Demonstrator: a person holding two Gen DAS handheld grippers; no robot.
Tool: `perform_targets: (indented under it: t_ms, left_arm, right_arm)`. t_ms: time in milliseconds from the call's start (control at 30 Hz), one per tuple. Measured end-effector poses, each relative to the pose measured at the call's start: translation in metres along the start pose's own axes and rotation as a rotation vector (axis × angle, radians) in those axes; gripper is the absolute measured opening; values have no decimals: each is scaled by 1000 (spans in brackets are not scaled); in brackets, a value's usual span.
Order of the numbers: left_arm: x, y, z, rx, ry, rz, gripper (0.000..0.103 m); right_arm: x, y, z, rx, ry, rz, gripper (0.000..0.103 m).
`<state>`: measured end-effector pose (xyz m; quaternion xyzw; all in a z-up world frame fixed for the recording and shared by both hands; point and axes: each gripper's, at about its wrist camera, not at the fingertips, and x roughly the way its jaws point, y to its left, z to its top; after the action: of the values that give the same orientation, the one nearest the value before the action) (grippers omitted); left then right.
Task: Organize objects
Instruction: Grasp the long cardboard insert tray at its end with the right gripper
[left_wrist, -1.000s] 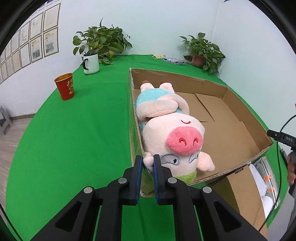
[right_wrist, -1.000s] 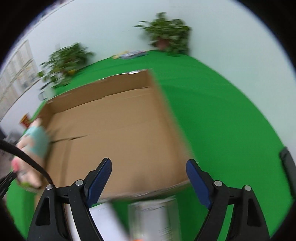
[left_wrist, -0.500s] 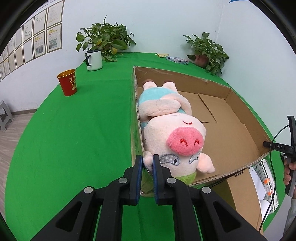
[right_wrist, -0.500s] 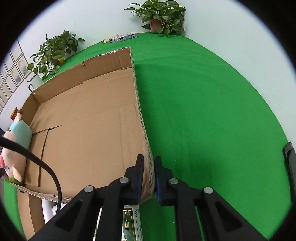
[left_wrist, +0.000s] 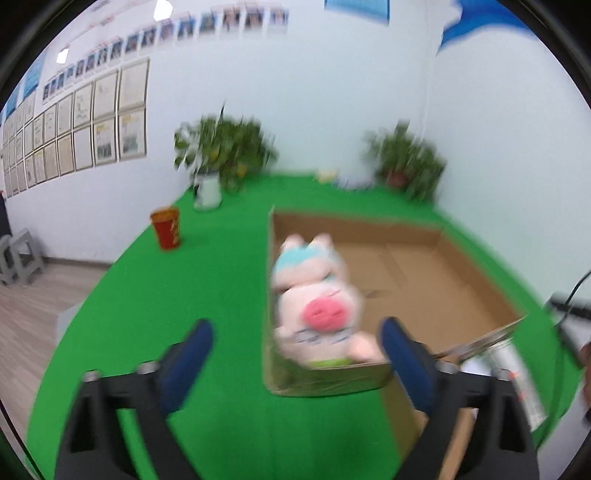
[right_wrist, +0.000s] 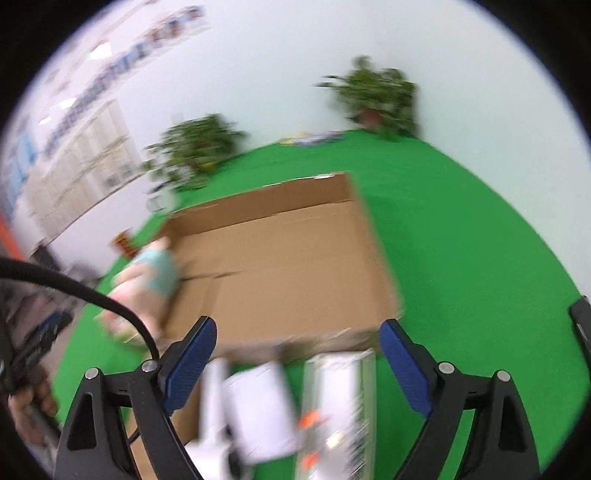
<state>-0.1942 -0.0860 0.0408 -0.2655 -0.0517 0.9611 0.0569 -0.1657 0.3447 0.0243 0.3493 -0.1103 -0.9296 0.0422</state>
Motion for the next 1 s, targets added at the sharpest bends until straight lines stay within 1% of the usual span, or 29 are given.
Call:
perform_targets:
  t_ms: [33,67,100,167,233,333,400,500,533,600,633,700,767,833,900,1000]
  left_arm:
    - [-12,-4,-2,-13,-11,-27,102]
    - [-19,-8,-5,-25,-6,-47,102]
    - [-26,-13,-11,-36,15,-74,102]
    - [-32,-19,-21,-48,45,-116,102]
    - [-37,-23,-37,-70,79,-154,102]
    - [-39,-24,-62,-110,142,-205,102]
    - [-41,-22,-75,-129,163,-226,101]
    - [-40,-19,-96,-159,214,-274,101]
    - [-40,-18,-103,-168,226,-284,101]
    - [-35,-17,-115,-185,260,-305,101]
    - [-32,-18,-120,-195,277,-323,101]
    - [-25,-21,-129,-207,305,-349,101]
    - [-15,-24,-134,-211,338,-380,101]
    - [-6,-25,-138,-235,359,-397,100]
    - [2,-25,-140,-270,377,-441,98]
    - [10,-26,-141,-280,400,-460,98]
  right_arm:
    - [-7,10,-10,-17,3,29,90]
    - [-11,24,-21,-31,12,63,90]
    - [-13,37,-30,-38,27,96,90]
    - [-17,67,-56,-89,87,189,90]
    - [-20,94,-80,-135,122,235,90]
    - [-23,130,-116,-230,172,280,90]
    - [-31,146,-136,-278,175,262,90]
    - [-36,155,-154,-293,176,250,90]
    - [-35,157,-160,-301,181,219,90]
    - [-30,161,-171,-327,192,110,90]
    - [-27,161,-174,-327,196,75,90]
    - [-23,159,-177,-312,209,36,90]
    - [-17,163,-179,-311,221,26,90]
    - [-10,171,-183,-339,239,-12,90]
    - [-4,175,-187,-354,252,-46,90]
    - [6,177,-191,-367,274,-80,89]
